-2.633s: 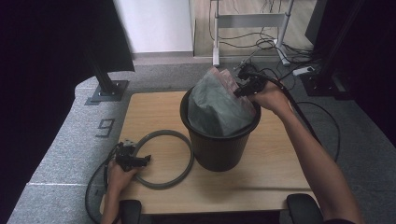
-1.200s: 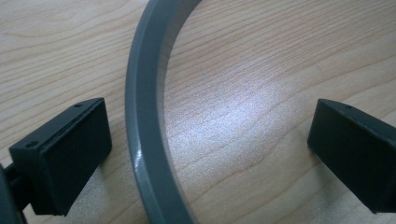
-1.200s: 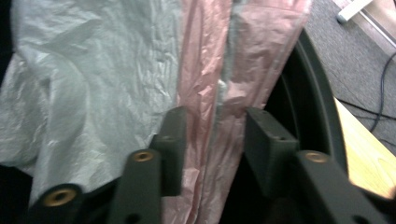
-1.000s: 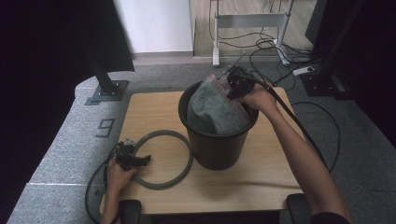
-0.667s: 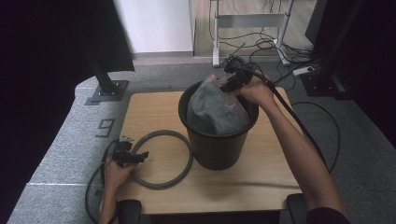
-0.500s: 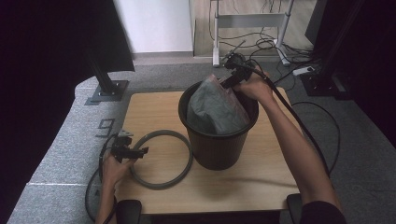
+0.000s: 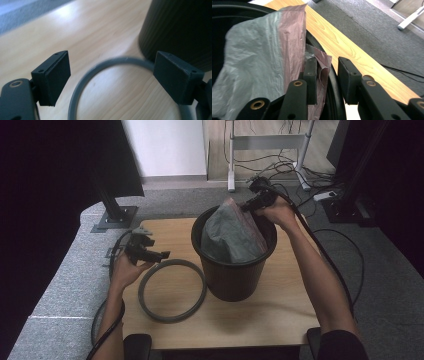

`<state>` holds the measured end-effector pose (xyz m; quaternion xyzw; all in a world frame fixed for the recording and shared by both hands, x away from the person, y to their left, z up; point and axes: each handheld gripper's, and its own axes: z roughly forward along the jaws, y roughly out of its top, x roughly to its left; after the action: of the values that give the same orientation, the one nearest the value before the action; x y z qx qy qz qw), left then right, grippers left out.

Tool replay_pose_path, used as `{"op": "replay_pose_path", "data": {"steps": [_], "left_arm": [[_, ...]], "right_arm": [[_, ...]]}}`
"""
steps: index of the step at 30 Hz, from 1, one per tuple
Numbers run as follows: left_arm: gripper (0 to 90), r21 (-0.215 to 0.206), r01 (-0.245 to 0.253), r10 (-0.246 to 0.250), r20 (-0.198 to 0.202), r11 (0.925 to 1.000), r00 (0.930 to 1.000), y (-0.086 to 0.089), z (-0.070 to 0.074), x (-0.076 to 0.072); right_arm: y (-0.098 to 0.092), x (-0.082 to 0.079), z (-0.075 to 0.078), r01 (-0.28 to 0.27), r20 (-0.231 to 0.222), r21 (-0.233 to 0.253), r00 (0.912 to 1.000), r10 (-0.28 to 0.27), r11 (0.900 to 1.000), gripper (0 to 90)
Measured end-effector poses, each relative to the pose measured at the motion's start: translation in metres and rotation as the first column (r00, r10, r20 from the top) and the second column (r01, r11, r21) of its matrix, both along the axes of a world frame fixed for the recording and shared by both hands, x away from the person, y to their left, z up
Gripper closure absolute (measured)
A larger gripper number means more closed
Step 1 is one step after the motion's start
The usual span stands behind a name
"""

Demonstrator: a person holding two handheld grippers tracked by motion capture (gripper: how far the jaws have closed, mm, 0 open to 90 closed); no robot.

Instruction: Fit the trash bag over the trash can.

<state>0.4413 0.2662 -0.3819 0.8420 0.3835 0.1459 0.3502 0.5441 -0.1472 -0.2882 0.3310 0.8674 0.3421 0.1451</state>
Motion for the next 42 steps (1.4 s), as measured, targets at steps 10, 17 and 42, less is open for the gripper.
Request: {"op": "replay_pose_path", "data": {"steps": [10,17,42], "left_arm": [[15.3,-0.049,0.129,-0.124,0.097,0.9904,0.9876,-0.057,0.082,0.013],[16.3,-0.022,0.187,-0.184,0.108,0.9821,0.9770,-0.093,0.102,0.023],[25.4,0.108,0.244,-0.251,0.053,0.9637,0.9666,-0.188,0.098,0.075]], "right_arm": [[-0.025,-0.007,0.014,0.020,0.032,0.121,0.9992,-0.024,0.992,85.5],[-0.031,-0.012,0.020,0.026,0.036,0.112,0.9989,-0.031,0.993,87.7],[-0.054,-0.016,0.027,0.067,0.013,0.098,0.9976,-0.068,0.993,53.2]]}}
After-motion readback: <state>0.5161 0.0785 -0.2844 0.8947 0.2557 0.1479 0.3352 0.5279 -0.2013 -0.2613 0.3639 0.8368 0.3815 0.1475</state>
